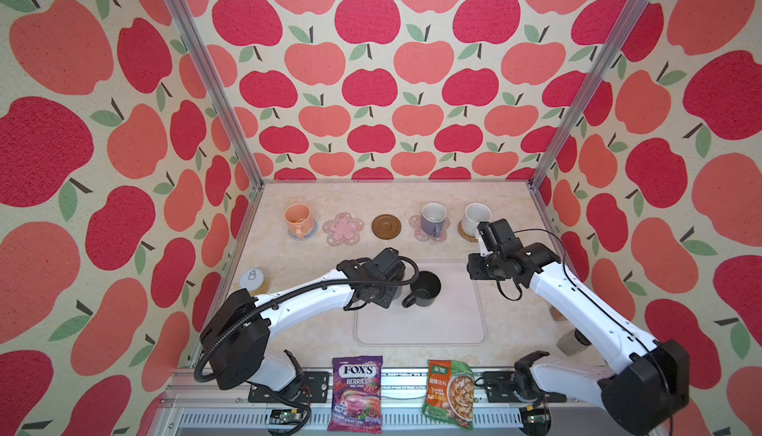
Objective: Place cups on coasters
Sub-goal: Move the cup to the tray.
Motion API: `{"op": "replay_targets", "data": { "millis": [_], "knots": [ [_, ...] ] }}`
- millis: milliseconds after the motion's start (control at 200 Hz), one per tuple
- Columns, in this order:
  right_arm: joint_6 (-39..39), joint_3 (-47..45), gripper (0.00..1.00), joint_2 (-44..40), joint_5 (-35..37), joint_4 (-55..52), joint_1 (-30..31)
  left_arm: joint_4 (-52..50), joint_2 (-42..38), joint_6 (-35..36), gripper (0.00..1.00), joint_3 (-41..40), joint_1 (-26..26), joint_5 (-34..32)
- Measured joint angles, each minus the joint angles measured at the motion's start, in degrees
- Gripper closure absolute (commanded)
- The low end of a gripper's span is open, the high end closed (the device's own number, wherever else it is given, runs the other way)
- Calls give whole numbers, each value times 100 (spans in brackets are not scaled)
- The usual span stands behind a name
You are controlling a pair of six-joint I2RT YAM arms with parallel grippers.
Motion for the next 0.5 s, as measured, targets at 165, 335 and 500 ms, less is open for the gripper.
{"op": "replay_targets", "data": {
  "millis": [165, 335, 500],
  "knots": [
    [0, 0, 52, -2, 4, -7, 0, -7, 0, -2, 100, 0, 0, -83],
    [0, 0, 52, -50, 7, -31, 0, -46, -11, -7, 100, 0, 0, -208],
    [0, 0, 52, -96, 4, -31, 0, -186, -92, -4, 100, 0, 0, -372]
  ]
}}
